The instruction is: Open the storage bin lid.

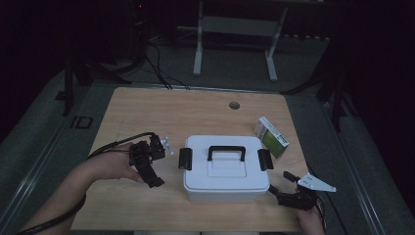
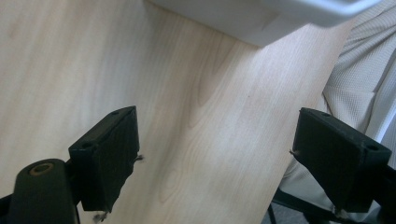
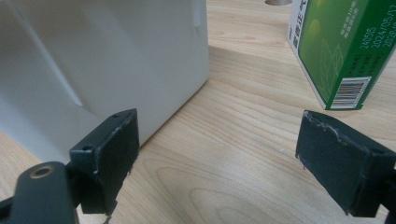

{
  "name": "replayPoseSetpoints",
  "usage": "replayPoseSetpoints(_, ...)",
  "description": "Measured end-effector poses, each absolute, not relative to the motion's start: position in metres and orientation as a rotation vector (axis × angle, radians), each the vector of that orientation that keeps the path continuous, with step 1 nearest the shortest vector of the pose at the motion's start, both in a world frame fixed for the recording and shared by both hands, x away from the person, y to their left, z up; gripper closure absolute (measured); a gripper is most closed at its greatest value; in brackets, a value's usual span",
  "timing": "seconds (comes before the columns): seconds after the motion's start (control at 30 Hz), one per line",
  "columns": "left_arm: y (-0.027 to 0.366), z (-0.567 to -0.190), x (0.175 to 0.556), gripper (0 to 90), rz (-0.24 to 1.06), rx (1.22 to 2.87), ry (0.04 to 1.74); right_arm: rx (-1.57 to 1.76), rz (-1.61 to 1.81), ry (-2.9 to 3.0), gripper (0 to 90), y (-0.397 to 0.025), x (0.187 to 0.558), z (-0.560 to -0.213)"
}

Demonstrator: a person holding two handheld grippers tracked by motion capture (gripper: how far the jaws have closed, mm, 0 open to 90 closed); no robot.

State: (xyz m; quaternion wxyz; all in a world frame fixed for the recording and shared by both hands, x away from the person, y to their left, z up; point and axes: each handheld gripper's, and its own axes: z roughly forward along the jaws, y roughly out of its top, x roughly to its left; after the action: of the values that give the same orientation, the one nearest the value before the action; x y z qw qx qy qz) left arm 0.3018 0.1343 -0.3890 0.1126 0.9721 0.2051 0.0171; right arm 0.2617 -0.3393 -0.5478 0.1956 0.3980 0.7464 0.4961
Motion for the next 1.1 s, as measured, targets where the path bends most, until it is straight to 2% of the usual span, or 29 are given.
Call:
replayPoseSetpoints(0.33,0.109,-0.361,0.31,14.9,0.101,2.867,0.515,1.128,1.393,2.095,13.2,-0.34,0.261,-0.549)
replayPoseSetpoints(0.53,0.095,-0.356,0.317,14.8,0.131,2.907,0.487,1.123,1.393,2.104,12.9,-0.339,0.261,-0.549)
replayPoseSetpoints(1.1,0.059,-0.349,0.333,14.9,0.088,2.928,0.369,1.11,1.391,2.11,12.9,-0.338,0.261,-0.549)
